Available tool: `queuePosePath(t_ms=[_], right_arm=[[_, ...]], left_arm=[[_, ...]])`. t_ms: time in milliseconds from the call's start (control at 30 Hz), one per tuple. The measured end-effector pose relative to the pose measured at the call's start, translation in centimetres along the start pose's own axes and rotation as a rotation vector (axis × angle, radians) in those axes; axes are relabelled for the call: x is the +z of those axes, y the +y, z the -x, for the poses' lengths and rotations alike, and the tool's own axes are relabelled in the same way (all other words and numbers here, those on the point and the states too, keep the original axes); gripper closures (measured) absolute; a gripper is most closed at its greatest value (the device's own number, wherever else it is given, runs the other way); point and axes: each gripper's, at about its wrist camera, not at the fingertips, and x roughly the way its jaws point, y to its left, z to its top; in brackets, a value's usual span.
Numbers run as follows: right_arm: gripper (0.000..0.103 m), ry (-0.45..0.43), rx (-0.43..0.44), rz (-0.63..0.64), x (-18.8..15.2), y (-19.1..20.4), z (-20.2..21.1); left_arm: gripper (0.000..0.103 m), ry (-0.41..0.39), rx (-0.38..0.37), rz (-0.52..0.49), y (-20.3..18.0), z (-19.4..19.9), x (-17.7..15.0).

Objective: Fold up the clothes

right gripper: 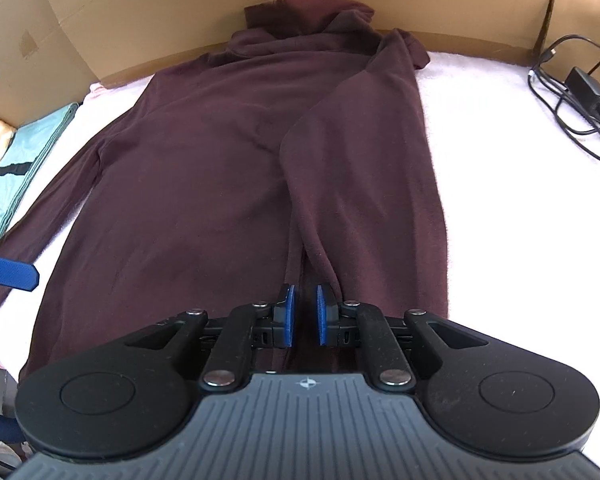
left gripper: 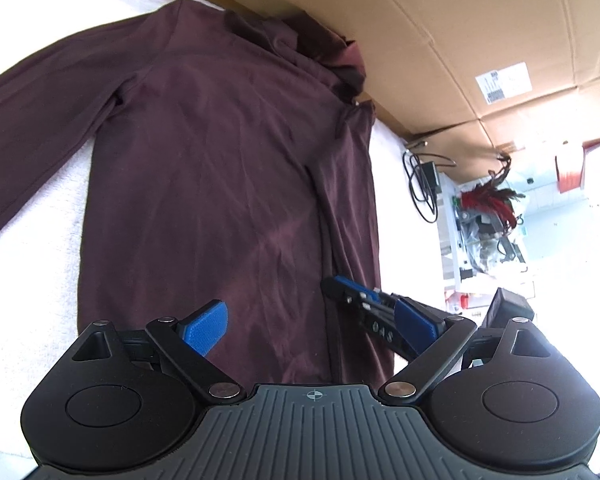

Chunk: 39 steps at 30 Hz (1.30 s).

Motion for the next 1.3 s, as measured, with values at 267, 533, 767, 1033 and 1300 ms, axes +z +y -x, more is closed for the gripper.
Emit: queuePosePath(t_ms=[267,533,767,1033,1300], right_arm=[[0.088,0.0,0.104,-0.015,-1.5,-0.2,4.2],[0.048,-0.105,0.063,-0.198,-5.4,1.4,11.5],[0.042,-0.145,0.121,-0.179,-6.4,8.4,10.2],[0.041,-0.033,0.253,0.043,-6.8,16.5,6.2],[0.045,0.019,0.209,0.233,-9.7,22.2,4.8]], left_arm=[[0.006,-0.065,0.013,0.043,2.1,2.7,1.1],[0.004,-0.089,0.05,0.084,7.0,6.2,2.3],[0.004,-0.071,0.072,0.006,7.5,8.1,3.4],[0.004,-0.17,0.103,-0.092,4.0,11.6,4.0],[0.004,-0.178,0.257,-0.265,1.6,11.8,7.6]])
